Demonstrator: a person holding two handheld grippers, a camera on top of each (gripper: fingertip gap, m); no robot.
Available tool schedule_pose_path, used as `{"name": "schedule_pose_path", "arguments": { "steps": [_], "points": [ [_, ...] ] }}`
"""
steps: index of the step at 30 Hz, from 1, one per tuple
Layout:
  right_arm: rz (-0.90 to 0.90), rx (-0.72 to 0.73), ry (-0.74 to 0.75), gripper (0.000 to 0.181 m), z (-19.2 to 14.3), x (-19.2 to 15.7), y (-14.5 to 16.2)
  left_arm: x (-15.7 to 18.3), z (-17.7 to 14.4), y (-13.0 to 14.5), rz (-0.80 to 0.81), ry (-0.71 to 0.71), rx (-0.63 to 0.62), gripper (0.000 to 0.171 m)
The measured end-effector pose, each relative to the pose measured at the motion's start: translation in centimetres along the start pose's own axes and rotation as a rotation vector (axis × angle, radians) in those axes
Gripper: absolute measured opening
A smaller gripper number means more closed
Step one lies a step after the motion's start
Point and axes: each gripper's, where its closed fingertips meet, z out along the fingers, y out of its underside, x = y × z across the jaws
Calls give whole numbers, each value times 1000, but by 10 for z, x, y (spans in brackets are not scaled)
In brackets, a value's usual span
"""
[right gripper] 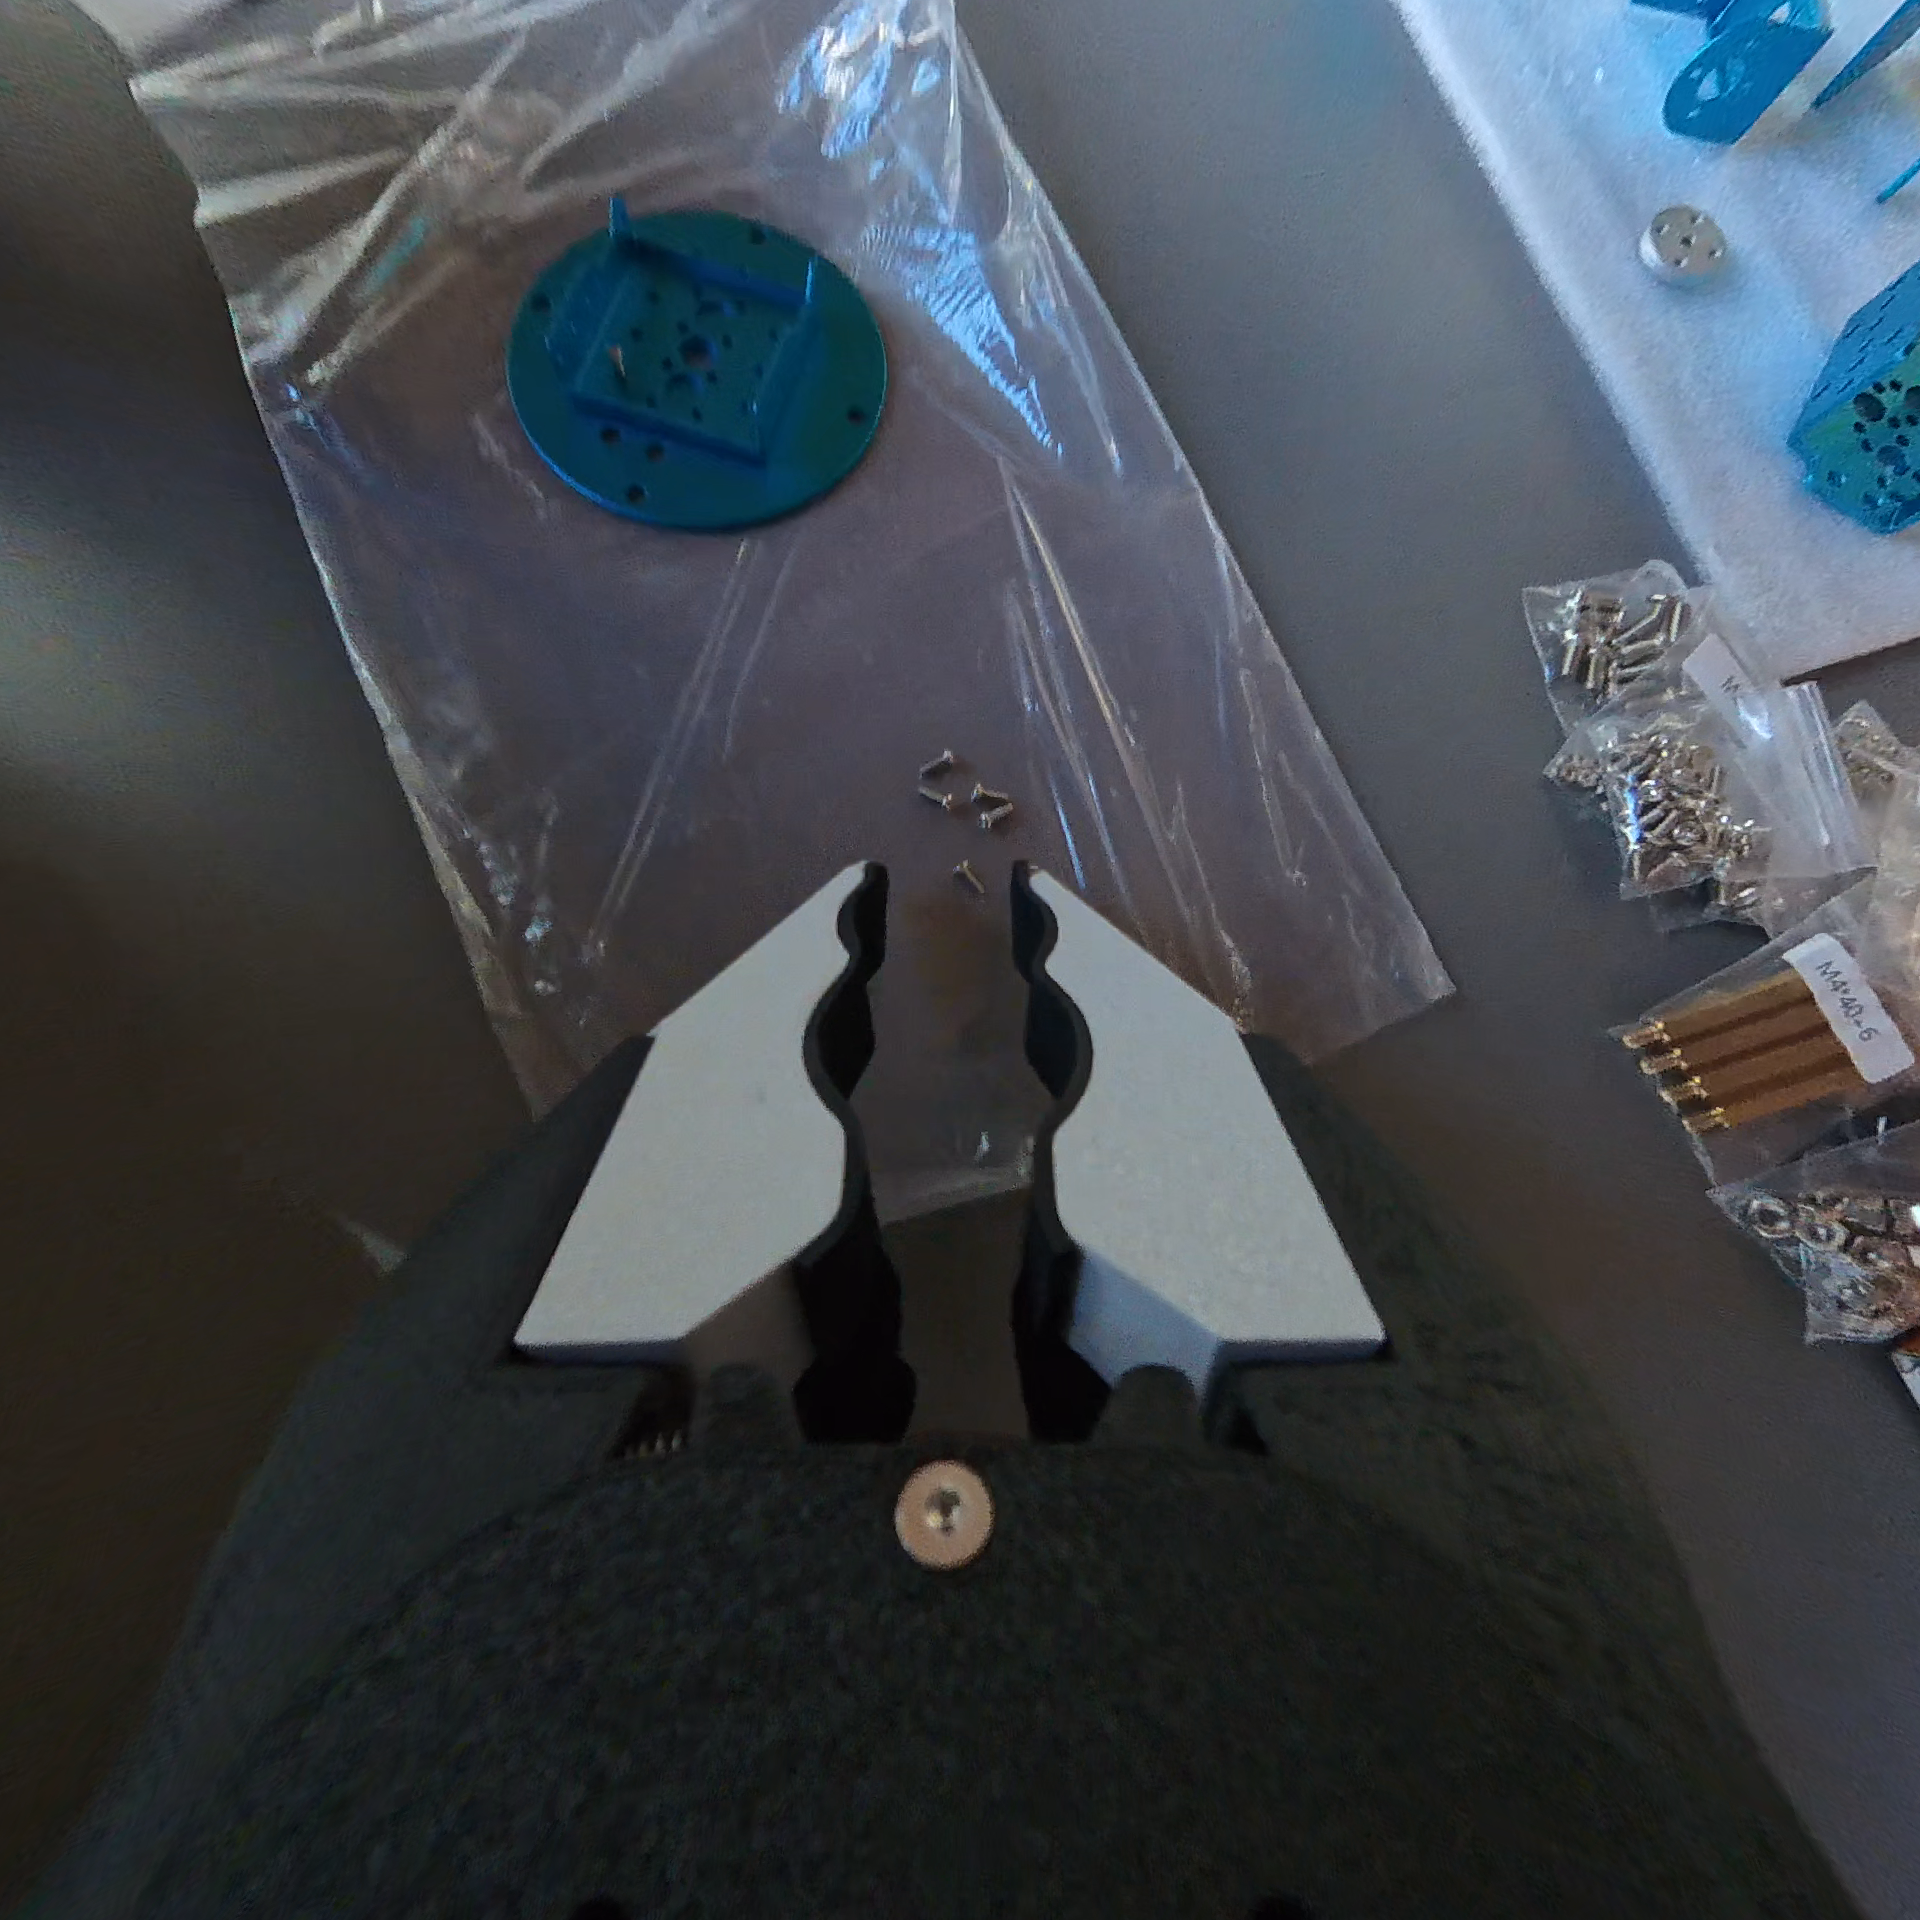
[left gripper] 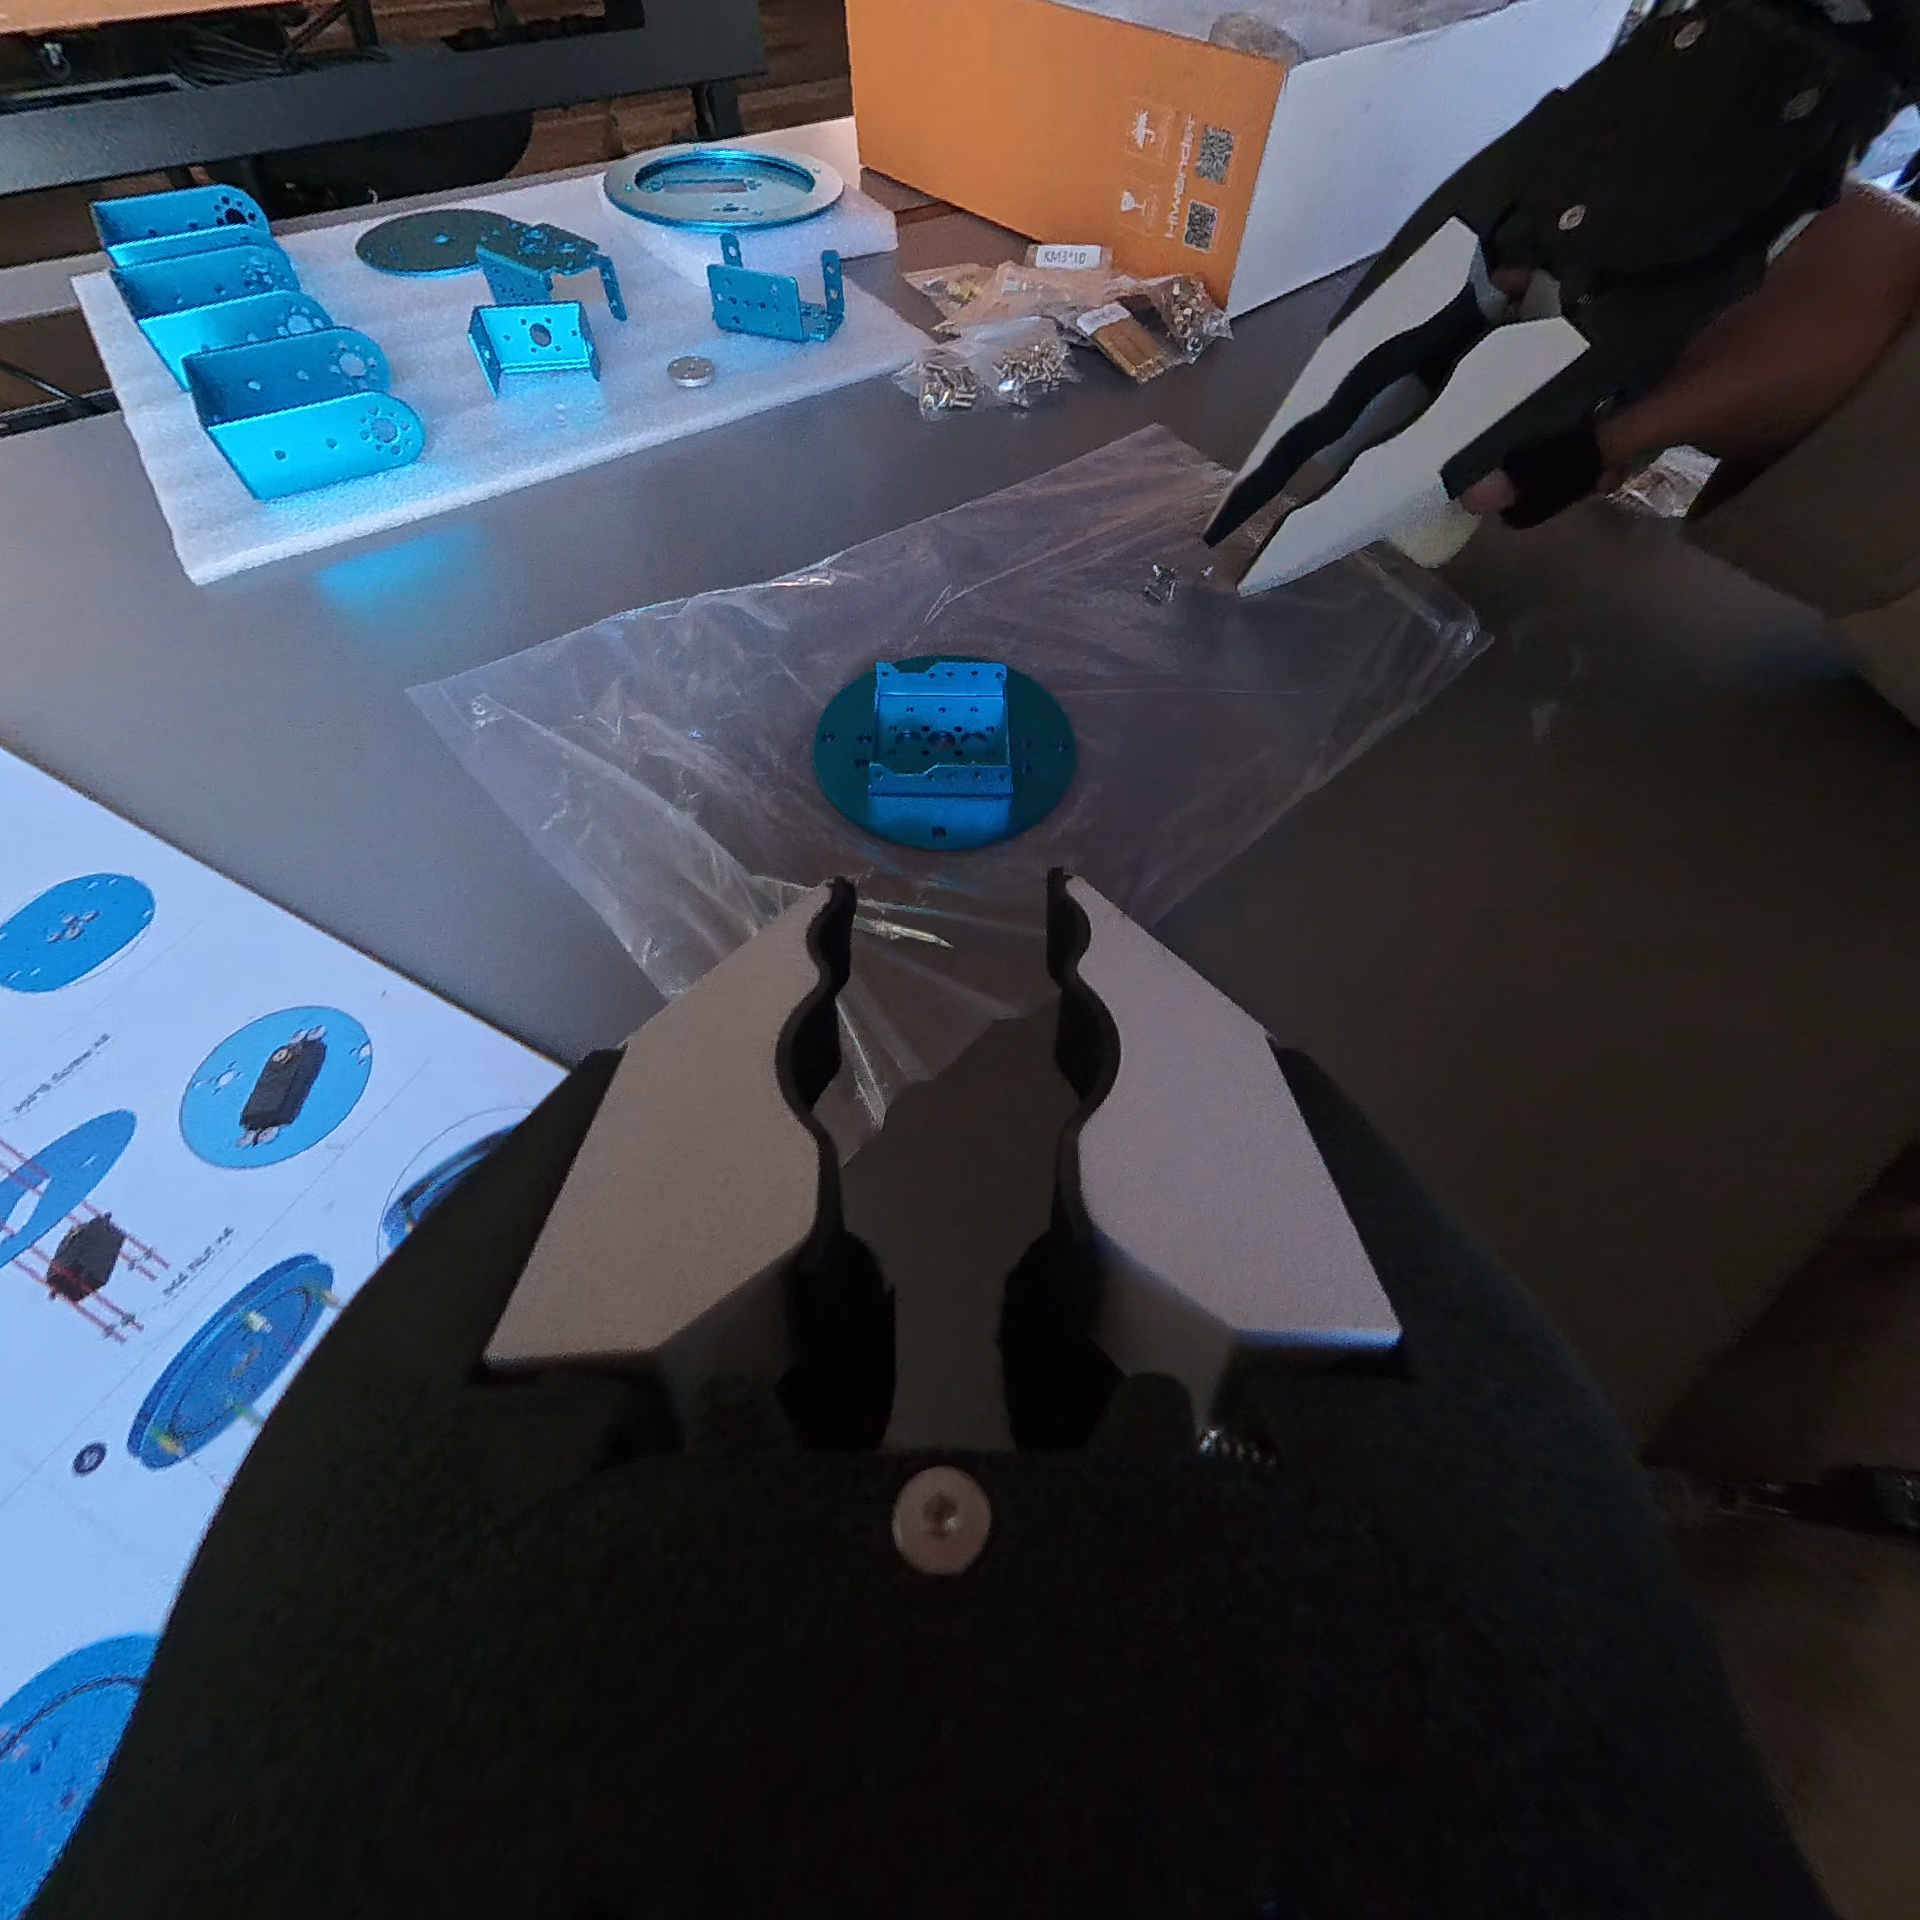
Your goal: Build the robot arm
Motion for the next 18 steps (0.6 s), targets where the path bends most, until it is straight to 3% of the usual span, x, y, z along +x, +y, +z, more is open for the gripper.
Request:
{"name": "schedule_pose_path", "arguments": {
  "steps": [8,18],
  "points": [
    [-11,8,-14,17,3,2,0,-8,15,-6,42,13,2,36],
    [46,213,87,13,-22,15,-27,-15,24,-8,32,22,-12,36]
  ]
}}
